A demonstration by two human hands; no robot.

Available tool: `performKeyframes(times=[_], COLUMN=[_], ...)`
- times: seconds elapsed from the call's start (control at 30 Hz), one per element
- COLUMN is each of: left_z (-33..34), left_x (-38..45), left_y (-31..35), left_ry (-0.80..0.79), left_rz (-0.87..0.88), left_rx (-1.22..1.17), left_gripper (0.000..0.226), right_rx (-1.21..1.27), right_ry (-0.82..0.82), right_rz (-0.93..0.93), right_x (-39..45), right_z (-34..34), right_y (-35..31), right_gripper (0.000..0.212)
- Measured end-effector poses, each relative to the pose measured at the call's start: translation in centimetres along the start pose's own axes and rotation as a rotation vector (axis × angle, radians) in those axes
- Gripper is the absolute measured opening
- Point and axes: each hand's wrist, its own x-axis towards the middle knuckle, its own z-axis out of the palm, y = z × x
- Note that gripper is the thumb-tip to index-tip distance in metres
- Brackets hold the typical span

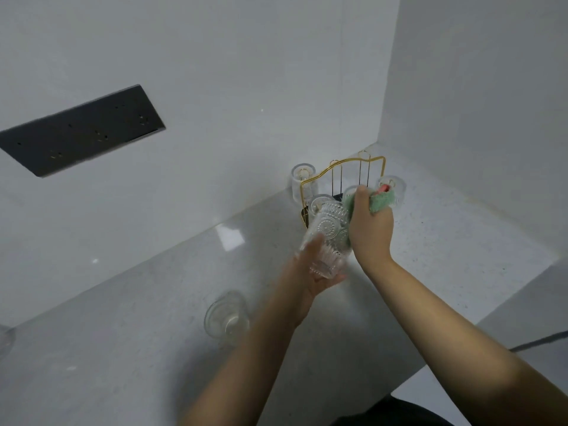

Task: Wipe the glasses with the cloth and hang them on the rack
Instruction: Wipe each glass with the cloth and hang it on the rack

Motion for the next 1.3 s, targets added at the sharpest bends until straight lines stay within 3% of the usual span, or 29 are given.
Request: performKeyframes(times=[0.07, 0.13, 0.3, 0.4, 0.57, 0.67, 0.7, 0.8, 1.07, 1.3], left_z=[0.9, 1.6, 4.0, 5.3, 6.2, 6.0, 6.0, 6.4, 7.8, 7.6], left_x=[1.2, 2.6, 6.1, 8.0, 12.0, 14.3, 15.0, 17.8, 26.0, 31.3], left_y=[-0.9, -1.4, 1.0, 1.8, 3.8, 5.5, 6.2, 8.7, 11.6, 10.3], left_ry=[0.096, 0.144, 0.116, 0.190, 0.373, 0.479, 0.511, 0.584, 0.601, 0.485], left_rz=[0.213, 0.317, 0.000, -0.054, 0.074, 0.187, 0.225, 0.337, 0.480, 0.386], left_rx=[0.270, 0.389, -0.116, -0.076, 0.048, 0.180, 0.231, 0.354, 0.791, 1.150], left_gripper=[0.077, 0.069, 0.037, 0.019, 0.031, 0.081, 0.084, 0.069, 0.073, 0.069], right_rx=[-0.046, -0.049, -0.010, -0.022, 0.033, 0.061, 0.065, 0.082, 0.167, 0.153], right_ry=[-0.006, -0.027, -0.099, -0.128, -0.116, -0.142, -0.148, -0.179, -0.215, -0.203], right_rz=[0.021, 0.041, -0.104, -0.156, -0.102, -0.013, 0.001, 0.008, 0.089, 0.118], right_x=[1.6, 3.3, 7.5, 9.7, 13.2, 15.1, 15.7, 17.0, 19.7, 21.2], right_z=[-0.1, -0.3, -1.0, -1.1, -1.6, -2.1, -2.2, -2.0, -0.7, -0.1], right_y=[0.4, 0.9, 1.8, 2.7, 3.7, 4.4, 4.7, 4.8, 5.7, 6.6], right_gripper=[0.043, 0.043, 0.039, 0.041, 0.036, 0.041, 0.041, 0.039, 0.040, 0.040])
